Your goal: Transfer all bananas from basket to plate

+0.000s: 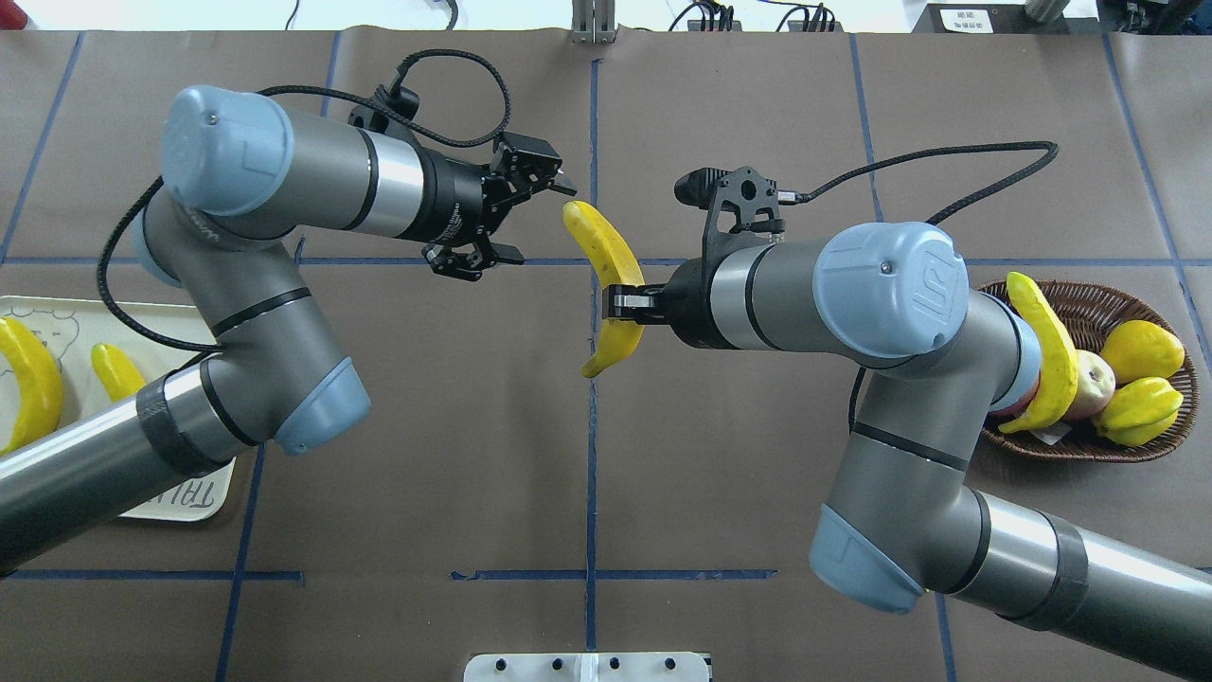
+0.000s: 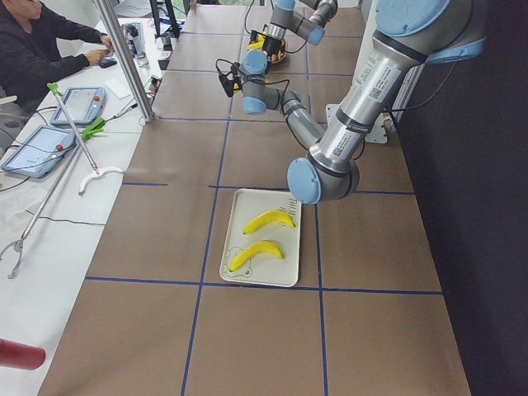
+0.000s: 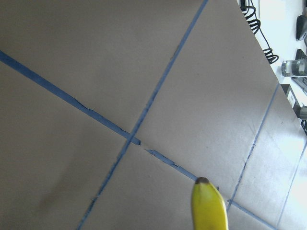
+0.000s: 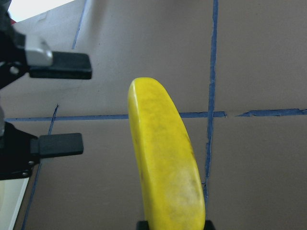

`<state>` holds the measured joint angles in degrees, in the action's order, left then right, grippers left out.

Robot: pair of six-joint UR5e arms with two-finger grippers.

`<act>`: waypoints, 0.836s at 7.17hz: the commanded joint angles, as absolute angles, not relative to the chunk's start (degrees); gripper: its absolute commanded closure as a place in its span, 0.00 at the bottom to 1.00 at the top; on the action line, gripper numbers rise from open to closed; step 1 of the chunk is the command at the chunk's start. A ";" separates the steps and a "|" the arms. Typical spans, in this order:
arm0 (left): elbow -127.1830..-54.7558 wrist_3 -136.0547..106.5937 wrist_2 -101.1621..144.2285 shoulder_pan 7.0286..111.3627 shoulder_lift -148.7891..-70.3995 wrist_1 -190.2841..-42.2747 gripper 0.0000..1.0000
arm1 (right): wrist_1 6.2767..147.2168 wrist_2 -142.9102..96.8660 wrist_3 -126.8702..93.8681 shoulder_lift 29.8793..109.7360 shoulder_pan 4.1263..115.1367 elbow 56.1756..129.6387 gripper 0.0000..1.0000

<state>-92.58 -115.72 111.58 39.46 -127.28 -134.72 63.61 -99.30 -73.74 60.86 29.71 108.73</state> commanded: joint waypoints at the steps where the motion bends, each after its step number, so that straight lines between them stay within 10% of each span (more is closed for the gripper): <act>1: -88.34 -116.81 110.74 38.85 -130.69 -135.00 0.01 | 63.63 -99.14 -73.74 60.82 29.36 108.81 1.00; 4: -86.40 -116.72 110.66 37.45 -132.27 -135.00 0.01 | 63.63 -99.05 -73.74 60.82 29.18 108.98 1.00; 6: -86.40 -115.94 110.39 36.39 -131.58 -137.27 0.98 | 63.63 -99.05 -73.74 60.82 29.09 108.98 1.00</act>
<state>-86.44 -116.53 110.49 37.08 -132.05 -135.73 63.60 -99.05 -73.74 60.82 29.15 108.98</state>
